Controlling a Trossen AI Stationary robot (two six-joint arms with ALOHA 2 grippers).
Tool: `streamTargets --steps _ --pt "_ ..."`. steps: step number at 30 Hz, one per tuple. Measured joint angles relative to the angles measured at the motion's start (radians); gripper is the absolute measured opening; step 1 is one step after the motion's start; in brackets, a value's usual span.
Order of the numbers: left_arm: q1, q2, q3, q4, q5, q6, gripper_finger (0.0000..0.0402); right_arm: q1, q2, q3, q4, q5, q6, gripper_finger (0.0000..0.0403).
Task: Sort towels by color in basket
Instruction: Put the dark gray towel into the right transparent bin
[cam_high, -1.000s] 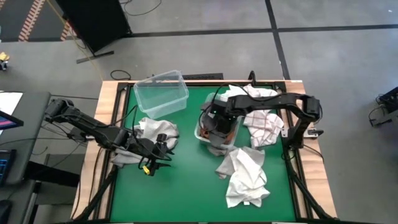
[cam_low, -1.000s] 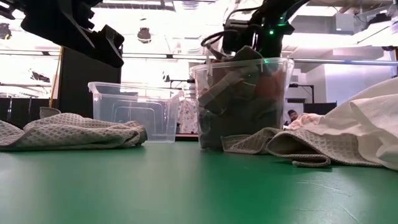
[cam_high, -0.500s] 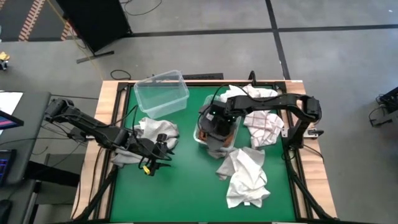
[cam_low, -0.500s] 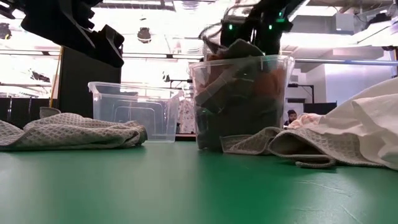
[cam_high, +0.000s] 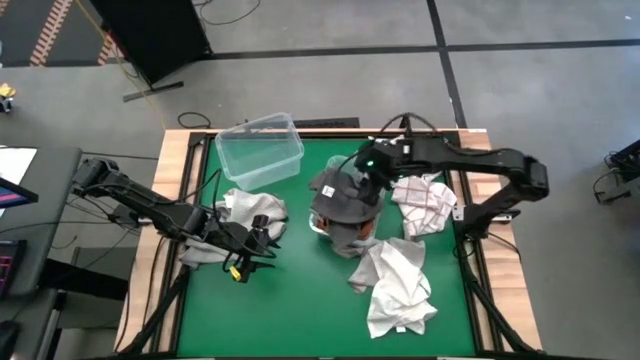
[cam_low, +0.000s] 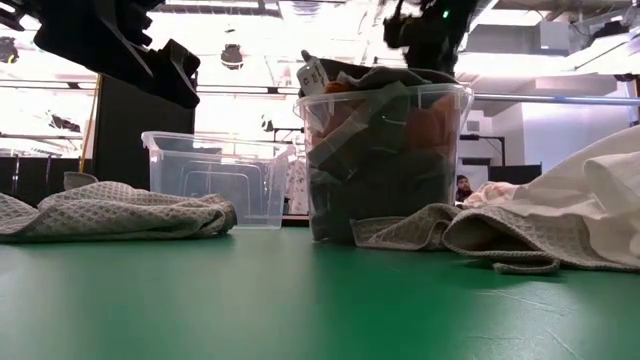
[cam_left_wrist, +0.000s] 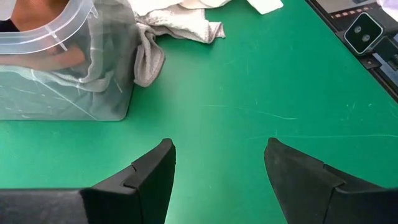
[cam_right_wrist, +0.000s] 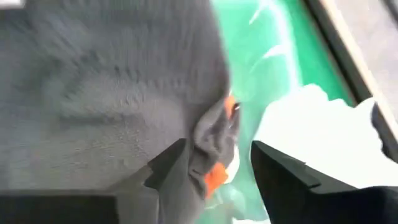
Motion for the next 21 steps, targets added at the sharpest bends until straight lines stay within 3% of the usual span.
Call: streamTargets --steps 9,15,21 --pt "0.0 0.0 0.0 0.006 0.0 0.0 0.0235 0.111 -0.099 0.003 0.194 -0.063 -0.035 0.0216" --pt "0.0 0.0 0.0 0.011 0.0 0.0 0.0235 0.217 -0.03 0.003 0.31 -0.055 -0.114 0.0216" --pt "0.0 0.0 0.0 0.011 0.0 0.0 0.0235 0.232 0.09 0.003 0.316 0.024 -0.122 0.0216"
